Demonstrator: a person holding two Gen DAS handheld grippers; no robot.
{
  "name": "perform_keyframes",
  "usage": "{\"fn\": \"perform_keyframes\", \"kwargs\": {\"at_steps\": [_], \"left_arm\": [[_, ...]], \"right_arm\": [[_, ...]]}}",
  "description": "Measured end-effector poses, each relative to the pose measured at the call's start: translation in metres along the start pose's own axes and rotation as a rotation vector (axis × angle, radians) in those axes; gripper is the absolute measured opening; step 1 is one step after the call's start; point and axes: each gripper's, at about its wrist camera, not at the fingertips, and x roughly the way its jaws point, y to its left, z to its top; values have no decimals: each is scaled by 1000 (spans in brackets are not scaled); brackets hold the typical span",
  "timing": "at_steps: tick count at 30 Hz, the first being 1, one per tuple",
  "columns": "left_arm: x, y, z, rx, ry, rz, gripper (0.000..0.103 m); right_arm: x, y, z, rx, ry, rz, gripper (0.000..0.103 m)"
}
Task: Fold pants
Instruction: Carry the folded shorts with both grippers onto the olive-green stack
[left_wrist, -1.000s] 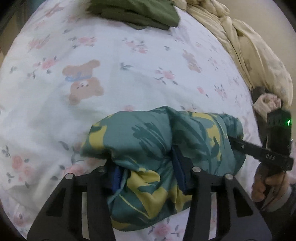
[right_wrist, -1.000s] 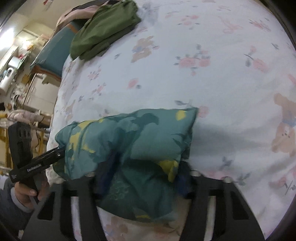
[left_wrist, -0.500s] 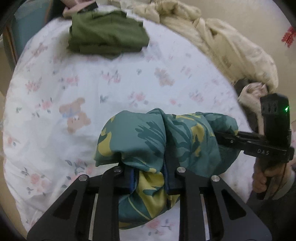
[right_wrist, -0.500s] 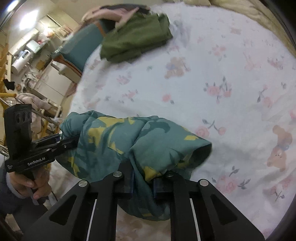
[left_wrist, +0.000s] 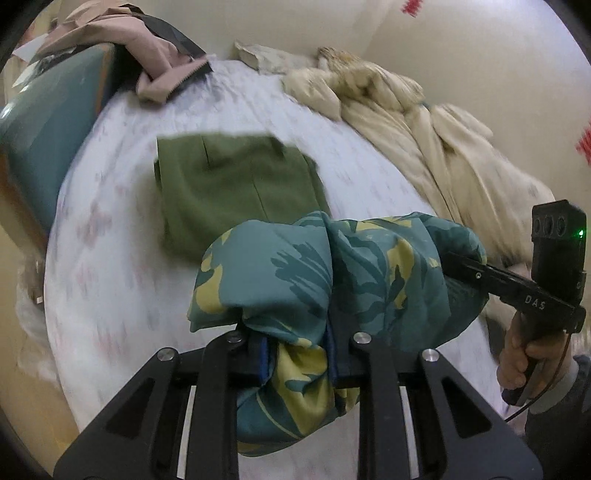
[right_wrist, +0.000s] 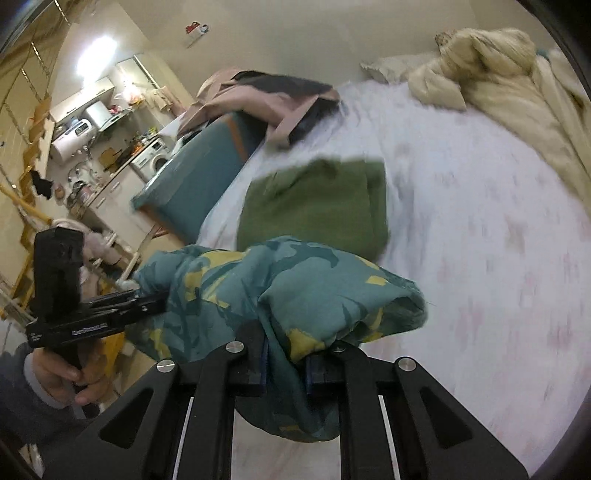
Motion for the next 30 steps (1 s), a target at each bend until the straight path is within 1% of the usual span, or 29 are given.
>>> {"fn": "perform_keyframes", "kwargs": {"at_steps": [1,2,4,5,6,7,8,9,10,12,13,15,18,19,20,21,22,23,24,25,26,27,28,29,30], "left_arm": [[9,10,16,6,-2,11,20],[22,22,39,15,-6,28,20],[45,47,74,16,-9,46,20],[60,65,92,-9,-9,55,20],[71,74,104,-32,-1,53,20],[89,88,120,-50,15,58,20],[99,94,128,-50,18,73,19],[115,103,137,-41,30,103,19],[129,110,140,-36,53,118,19],[151,122,146,-29,79,138,19],[165,130,148,-23,96,149,19],[180,136,148,-17,110,159,19],[209,142,147,23,138,201,20],[217,144,147,24,147,213,20],[222,147,148,12,156,215,20],[224,148,150,2,161,221,20],[224,148,151,-10,166,224,20],[222,147,152,-10,171,227,23],[219,146,152,-4,170,234,26],[211,145,151,-12,160,240,29],[205,146,151,-27,150,241,40],[199,147,151,-46,140,255,60],[186,150,149,-76,121,278,71],[175,152,147,-95,108,288,84],[165,154,146,-112,93,296,84]], "right_arm": [[15,-6,21,-2,7,-5,13],[36,-12,46,-6,17,-15,13],[70,-23,83,-20,31,-31,13],[85,-26,96,-23,35,-35,13],[109,-34,116,-17,38,-32,13],[121,-39,124,-14,42,-33,13],[143,-45,138,-16,49,-45,13],[157,-50,145,-18,59,-50,13],[176,-55,154,-22,72,-56,13],[207,-67,166,-29,97,-73,13],[215,-70,166,-27,108,-76,13],[241,-81,168,-11,146,-79,13],[270,-89,162,-18,175,-146,14],[280,-93,159,1,198,-162,14],[291,-96,156,19,222,-190,14],[297,-97,155,22,225,-212,14],[299,-98,157,36,223,-216,15],[299,-101,159,62,228,-209,15],[295,-104,161,86,232,-208,22],[288,-104,162,100,222,-212,36],[278,-105,162,113,196,-211,41],[270,-104,162,116,181,-207,52],[256,-104,161,121,163,-207,65],[248,-106,161,130,161,-216,70],[237,-108,158,143,162,-231,76]]}}
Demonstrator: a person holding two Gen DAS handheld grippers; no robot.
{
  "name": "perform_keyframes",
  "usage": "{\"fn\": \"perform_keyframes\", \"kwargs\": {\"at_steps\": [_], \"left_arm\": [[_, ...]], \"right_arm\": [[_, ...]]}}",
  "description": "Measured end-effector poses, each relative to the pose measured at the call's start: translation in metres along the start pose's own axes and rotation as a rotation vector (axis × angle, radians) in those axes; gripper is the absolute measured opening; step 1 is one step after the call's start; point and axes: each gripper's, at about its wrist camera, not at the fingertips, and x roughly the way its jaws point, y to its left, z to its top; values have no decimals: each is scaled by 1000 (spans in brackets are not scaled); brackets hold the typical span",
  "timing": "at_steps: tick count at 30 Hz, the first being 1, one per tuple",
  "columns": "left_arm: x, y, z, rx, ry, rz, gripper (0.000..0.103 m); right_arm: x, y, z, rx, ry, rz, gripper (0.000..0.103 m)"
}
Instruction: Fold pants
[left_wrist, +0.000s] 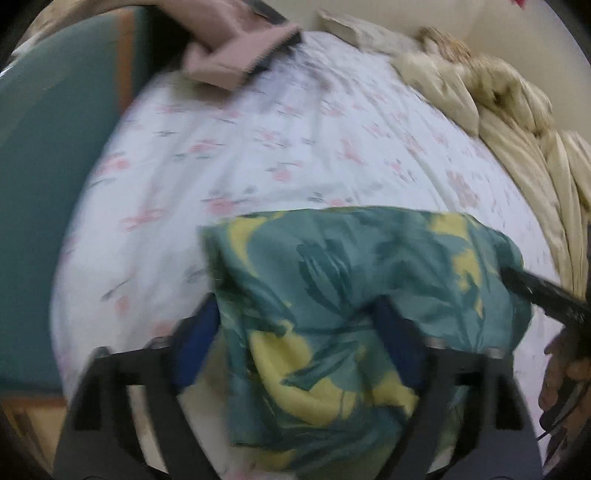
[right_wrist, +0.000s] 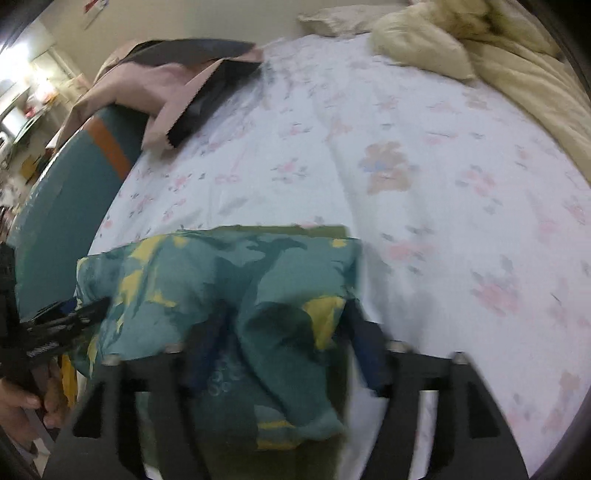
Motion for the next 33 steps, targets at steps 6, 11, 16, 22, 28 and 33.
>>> {"fn": "perform_keyframes", "kwargs": {"at_steps": [6,11,16,22,28,33], "left_arm": [[-67,21,-50,-30,-39,104,84],[-144,-13,-125,25,-130,63,84],[-217,-51,-204,57,-213,-1,84],[-291,-75,-287,95,-331,16,84],[-336,-79,-353,130,-414,82,94],[-347,-69,-391,81,-452,82,103]], "right_arm": [[-84,-12,-54,-36,-29,-76,76],[-167,20,-139,-124,-119,8,77],[-243,55,-226,-130,-213,-3,84],[-302,76,-301,-98,-295,4,92],[-341,83,-359,-104,-411,13,102],[-341,92,-397,-134,-403,-24,103]]}}
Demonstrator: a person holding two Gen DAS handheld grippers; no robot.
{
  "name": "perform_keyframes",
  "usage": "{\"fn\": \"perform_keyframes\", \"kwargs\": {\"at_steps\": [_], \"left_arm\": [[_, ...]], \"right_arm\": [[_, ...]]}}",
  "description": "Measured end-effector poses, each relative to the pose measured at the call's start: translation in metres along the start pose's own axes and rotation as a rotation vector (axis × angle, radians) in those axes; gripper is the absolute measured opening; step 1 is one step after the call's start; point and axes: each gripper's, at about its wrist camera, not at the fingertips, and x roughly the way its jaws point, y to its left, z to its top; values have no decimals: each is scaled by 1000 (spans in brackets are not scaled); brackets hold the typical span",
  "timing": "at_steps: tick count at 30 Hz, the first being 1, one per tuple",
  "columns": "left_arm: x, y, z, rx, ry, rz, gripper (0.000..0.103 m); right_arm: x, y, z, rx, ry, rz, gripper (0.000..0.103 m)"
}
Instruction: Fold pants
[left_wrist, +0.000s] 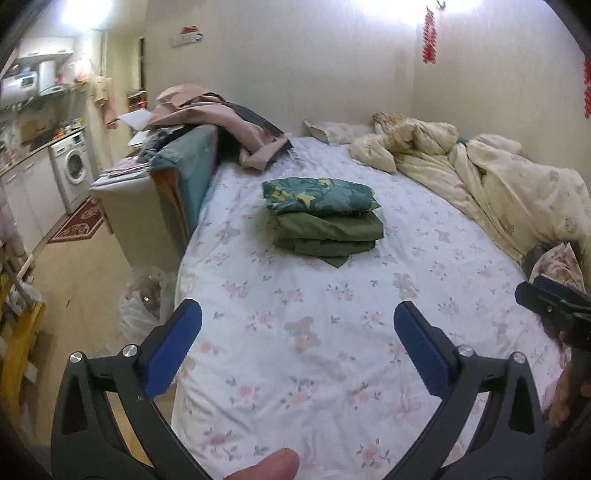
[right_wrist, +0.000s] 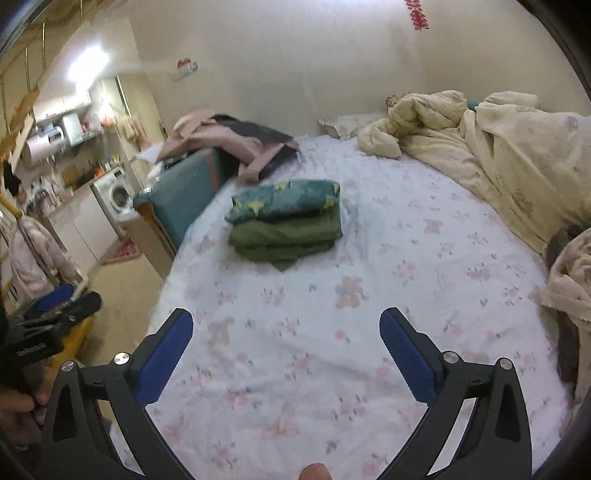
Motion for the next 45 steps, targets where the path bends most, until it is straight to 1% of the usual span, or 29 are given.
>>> {"fn": "perform_keyframes", "kwargs": {"at_steps": [3,5,6,8,12,15,21,25,31,45], "left_arm": [[2,4,-4,-38,8,-6,103],[2,3,-6,-49,-5,-7,103],[1,2,-7,-44,-11,1,103],[1,-3,-8,-9,-23,23,103],[2,-4,-8,-11,-15,11,103],[4,-7,-8,-6,-5,-2,103],[3,-14,-8,1,-12,-20,103],[1,-18,-9,16,-31,-14,103],[0,-16,-7,7,-33,-20,103],[-4,-16,-8,-1,-51,-34,103]], "right_arm": [[-4,9,-12,-3,-20,10,103],[-2,14,-18,-21,-17,-8,103],[-1,19,-20,-39,-24,-29,103],[2,24,-21,-51,-33,-37,103],[2,31,-18,-81,-71,-70,103],[-3,27,-15,-51,-100,-63,103],[-1,20,-12,-21,-94,-81,103],[-1,19,-12,-29,-100,-91,103],[-3,15,-9,-2,-95,-83,103],[-6,18,-8,-26,-114,-99,103]]}}
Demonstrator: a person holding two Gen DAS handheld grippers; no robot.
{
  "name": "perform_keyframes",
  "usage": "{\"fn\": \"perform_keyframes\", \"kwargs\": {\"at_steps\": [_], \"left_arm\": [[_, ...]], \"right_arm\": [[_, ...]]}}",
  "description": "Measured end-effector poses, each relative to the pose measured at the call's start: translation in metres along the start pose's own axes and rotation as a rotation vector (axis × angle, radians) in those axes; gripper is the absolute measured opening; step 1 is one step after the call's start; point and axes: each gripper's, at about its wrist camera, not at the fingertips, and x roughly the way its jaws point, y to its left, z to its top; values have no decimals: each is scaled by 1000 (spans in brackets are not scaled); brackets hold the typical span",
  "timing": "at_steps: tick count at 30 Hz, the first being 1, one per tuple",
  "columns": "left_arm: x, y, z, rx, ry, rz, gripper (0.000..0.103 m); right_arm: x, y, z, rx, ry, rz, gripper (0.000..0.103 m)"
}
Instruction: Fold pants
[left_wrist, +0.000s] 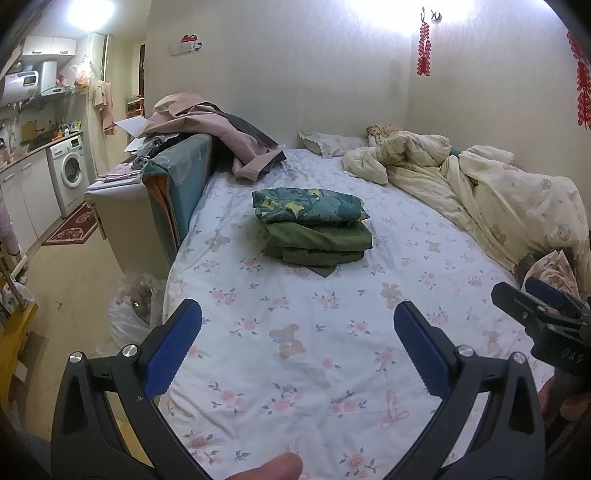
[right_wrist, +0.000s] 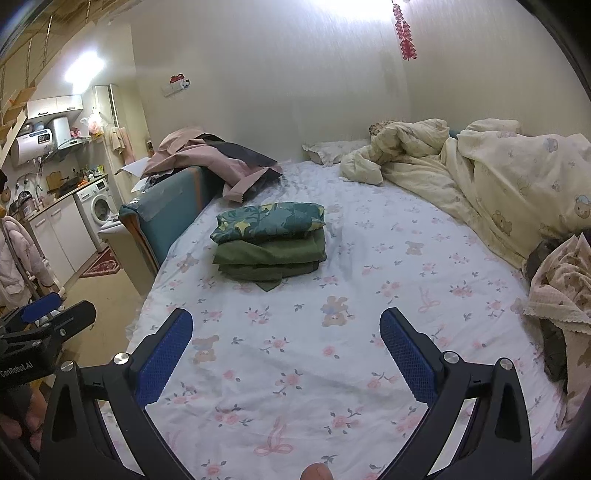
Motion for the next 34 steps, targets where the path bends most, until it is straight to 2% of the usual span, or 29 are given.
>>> {"fn": "perform_keyframes", "kwargs": {"at_steps": [29,34], "left_arm": [[1,-6,0,7,13,-5,103],[1,-7,-2,13,12,13,103]], "right_arm": [[4,3,-1,-6,4,2,103],[4,4,-1,-3,10,0,103]]}}
